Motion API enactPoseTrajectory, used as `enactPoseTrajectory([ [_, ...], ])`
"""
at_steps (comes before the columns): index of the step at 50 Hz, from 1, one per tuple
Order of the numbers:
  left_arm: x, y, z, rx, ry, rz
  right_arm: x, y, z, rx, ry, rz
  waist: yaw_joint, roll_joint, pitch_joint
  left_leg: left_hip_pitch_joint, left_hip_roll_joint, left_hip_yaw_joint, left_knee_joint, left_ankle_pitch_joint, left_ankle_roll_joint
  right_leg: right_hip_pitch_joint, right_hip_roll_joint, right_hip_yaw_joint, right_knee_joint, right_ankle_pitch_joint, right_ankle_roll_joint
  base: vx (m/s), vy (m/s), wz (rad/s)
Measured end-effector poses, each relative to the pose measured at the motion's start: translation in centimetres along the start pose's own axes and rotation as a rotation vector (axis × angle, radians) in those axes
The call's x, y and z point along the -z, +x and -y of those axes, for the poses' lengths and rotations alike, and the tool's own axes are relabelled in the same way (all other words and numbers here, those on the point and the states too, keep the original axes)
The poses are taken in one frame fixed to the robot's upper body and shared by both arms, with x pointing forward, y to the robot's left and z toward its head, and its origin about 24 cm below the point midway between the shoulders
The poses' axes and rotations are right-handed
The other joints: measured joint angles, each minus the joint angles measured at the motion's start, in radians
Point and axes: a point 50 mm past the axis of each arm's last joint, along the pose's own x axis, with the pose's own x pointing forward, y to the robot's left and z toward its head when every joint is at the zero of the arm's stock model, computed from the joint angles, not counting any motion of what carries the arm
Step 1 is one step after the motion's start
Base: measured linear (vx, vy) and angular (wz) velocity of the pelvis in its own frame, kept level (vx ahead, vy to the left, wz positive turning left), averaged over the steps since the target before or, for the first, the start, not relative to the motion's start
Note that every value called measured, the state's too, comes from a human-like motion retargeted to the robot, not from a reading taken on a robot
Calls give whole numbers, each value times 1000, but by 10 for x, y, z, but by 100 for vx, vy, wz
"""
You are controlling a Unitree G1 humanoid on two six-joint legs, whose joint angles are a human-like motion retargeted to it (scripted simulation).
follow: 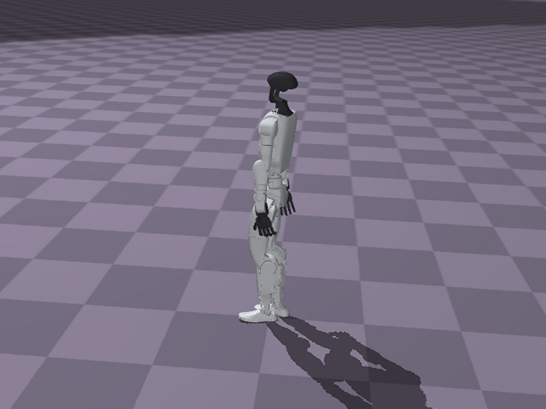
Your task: In place motions
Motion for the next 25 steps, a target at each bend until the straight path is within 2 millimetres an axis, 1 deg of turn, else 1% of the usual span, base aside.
enactPoseTrajectory([
  [25, 0, 0, 0, 0, 4, -1, 0, 0, 1, 2, -2, -3, 0, 6, -2, 1, 1, -5, 1, -3, -2, 3, 0, -5, -3, -3, 0, 0, 0, 0],
])
